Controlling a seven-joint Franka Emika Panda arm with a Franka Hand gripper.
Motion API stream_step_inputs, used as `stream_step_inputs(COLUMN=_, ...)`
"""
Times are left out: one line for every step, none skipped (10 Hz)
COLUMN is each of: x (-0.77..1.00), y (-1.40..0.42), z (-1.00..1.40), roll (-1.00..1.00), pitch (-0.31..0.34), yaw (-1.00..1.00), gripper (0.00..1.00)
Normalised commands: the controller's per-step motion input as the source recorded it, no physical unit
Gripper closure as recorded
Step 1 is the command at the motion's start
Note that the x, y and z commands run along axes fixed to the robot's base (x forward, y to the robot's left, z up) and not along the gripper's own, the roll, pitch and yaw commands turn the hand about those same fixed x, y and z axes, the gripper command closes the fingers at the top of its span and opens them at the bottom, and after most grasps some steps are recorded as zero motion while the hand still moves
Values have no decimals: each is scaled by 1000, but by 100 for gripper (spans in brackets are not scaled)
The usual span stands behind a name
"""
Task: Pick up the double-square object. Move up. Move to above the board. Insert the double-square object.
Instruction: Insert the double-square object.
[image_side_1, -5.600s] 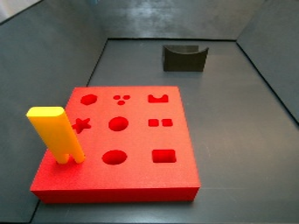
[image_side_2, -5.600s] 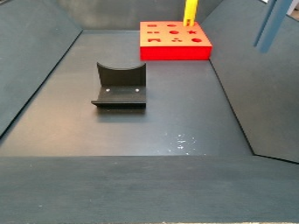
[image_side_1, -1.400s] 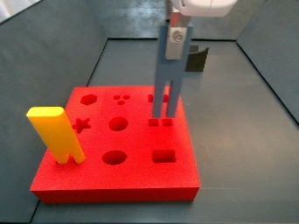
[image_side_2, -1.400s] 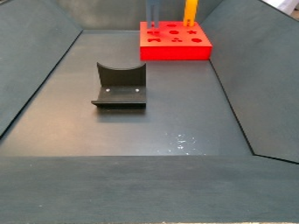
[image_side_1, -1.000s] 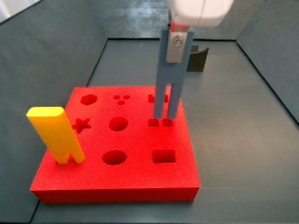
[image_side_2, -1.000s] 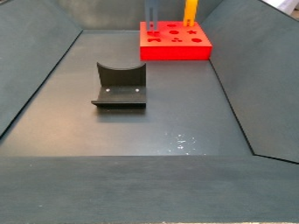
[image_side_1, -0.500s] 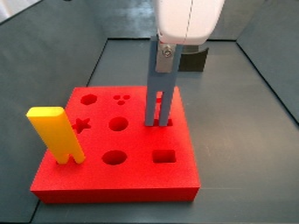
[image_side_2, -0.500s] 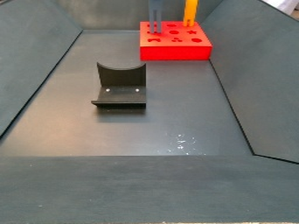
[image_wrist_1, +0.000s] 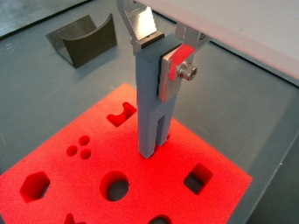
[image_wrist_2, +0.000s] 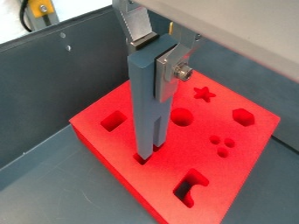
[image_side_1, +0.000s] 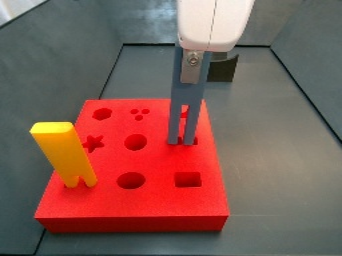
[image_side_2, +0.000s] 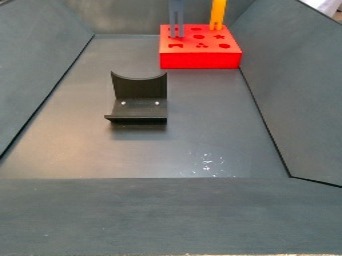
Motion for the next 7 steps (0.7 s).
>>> stream_step_inputs(x=166, y=0, z=-300, roll=29, pitch=16, yaw=-154, gripper=100)
stream_step_inputs(x=94, y=0, z=-354, roll=40, pitch=10, yaw=0, gripper=100)
stream_step_inputs(x=0, y=0, z=-386, roll=63, pitch=0, yaw=54, gripper=100)
stream_step_inputs(x=0, y=0, z=-406, roll=79, pitch=0, yaw=54, gripper=100)
stream_step_inputs(x=0, y=0, z=-411, roll=79, pitch=0, yaw=31, gripper=100)
stream_step_inputs(x=0, y=0, z=-360, roll=63, pitch=0, yaw=0, gripper=100)
stream_step_inputs(x=-26, y=0, z=-423, roll=129, pitch=0, yaw=0, gripper=100)
